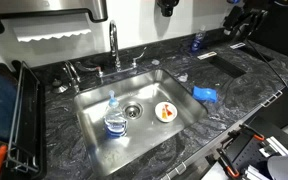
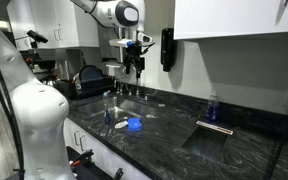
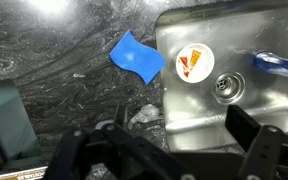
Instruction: Clean the counter with the sponge
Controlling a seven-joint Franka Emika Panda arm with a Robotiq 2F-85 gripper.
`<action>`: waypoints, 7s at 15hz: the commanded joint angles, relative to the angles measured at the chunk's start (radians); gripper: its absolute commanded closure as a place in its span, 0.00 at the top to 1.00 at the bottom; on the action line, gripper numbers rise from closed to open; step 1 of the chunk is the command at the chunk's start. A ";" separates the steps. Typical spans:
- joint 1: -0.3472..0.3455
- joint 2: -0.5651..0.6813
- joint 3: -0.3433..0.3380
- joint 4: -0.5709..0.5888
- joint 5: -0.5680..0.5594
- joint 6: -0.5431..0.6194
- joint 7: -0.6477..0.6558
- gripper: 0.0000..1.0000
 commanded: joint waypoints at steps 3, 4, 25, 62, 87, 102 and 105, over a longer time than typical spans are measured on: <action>-0.011 0.001 0.009 0.002 0.004 -0.003 -0.004 1.00; -0.011 0.001 0.009 0.002 0.004 -0.003 -0.004 1.00; 0.045 -0.092 0.256 -0.315 -0.173 0.188 0.303 1.00; 0.219 0.202 -0.071 -0.429 -0.017 0.698 -0.702 0.23; 0.078 0.446 -0.033 -0.369 -0.176 0.887 -0.590 0.00; -0.024 0.543 -0.031 -0.227 -0.197 0.891 -0.531 0.00; -0.022 0.511 -0.030 -0.235 -0.214 0.884 -0.499 0.00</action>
